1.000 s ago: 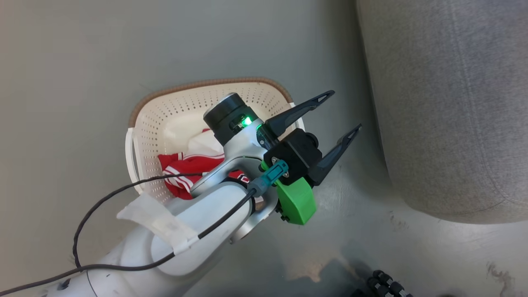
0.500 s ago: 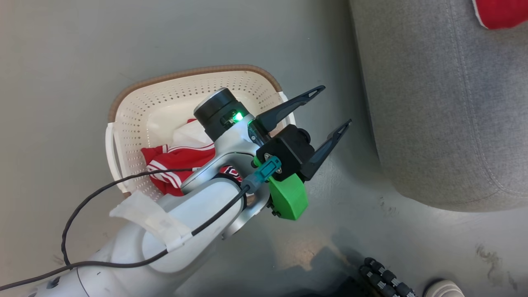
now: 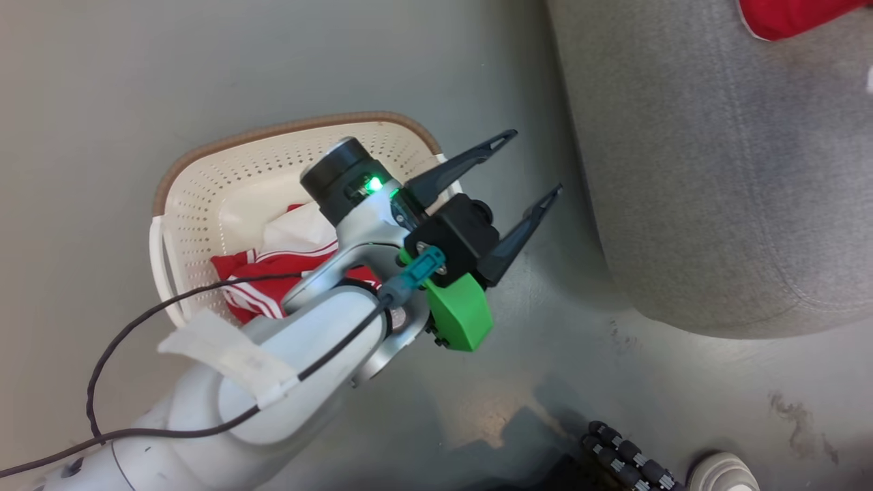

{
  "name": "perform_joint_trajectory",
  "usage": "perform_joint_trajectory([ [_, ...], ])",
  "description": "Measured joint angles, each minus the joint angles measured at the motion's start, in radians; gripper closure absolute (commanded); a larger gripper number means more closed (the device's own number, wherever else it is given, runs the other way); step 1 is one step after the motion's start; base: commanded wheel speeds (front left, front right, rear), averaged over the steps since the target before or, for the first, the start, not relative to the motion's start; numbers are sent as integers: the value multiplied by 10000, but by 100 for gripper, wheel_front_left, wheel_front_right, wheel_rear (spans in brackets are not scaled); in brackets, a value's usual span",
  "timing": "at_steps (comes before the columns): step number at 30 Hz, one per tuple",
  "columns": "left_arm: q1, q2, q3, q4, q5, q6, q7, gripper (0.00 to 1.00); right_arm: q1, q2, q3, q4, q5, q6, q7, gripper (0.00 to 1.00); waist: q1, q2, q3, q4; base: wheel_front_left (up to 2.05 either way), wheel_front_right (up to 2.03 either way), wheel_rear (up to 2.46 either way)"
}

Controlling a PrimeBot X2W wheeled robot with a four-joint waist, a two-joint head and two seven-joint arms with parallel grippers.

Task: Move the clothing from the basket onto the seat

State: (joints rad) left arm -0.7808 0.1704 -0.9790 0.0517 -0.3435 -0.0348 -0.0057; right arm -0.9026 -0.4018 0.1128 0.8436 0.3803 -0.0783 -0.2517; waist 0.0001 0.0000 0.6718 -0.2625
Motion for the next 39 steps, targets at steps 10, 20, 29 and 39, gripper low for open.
perform_joint_trajectory([
  [10, 5, 153, 441, 282, -153, 38, -623, 0, 925, 194, 23, -677, -217, 345, -2, 0, 0, 0, -443, -324, 0, 0, 0],
  [20, 675, 324, 1139, 1122, -765, 372, -1649, 0, 1929, -61, -443, -2019, -428, 385, -2, 0, -1, 0, -1557, -268, 0, 0, 0],
  [29, 1601, 341, 1965, 1822, -1361, 892, -2259, 0, 2677, -38, -380, -3024, -840, 433, -2, 0, -1, 0, -2664, 230, 0, 0, 0],
  [39, 2728, 410, 3076, 2479, -1919, 1283, -2376, 0, 3889, 784, 77, -3452, -899, 604, -2, 0, -1, 0, -3808, 1057, 0, 0, 0],
])
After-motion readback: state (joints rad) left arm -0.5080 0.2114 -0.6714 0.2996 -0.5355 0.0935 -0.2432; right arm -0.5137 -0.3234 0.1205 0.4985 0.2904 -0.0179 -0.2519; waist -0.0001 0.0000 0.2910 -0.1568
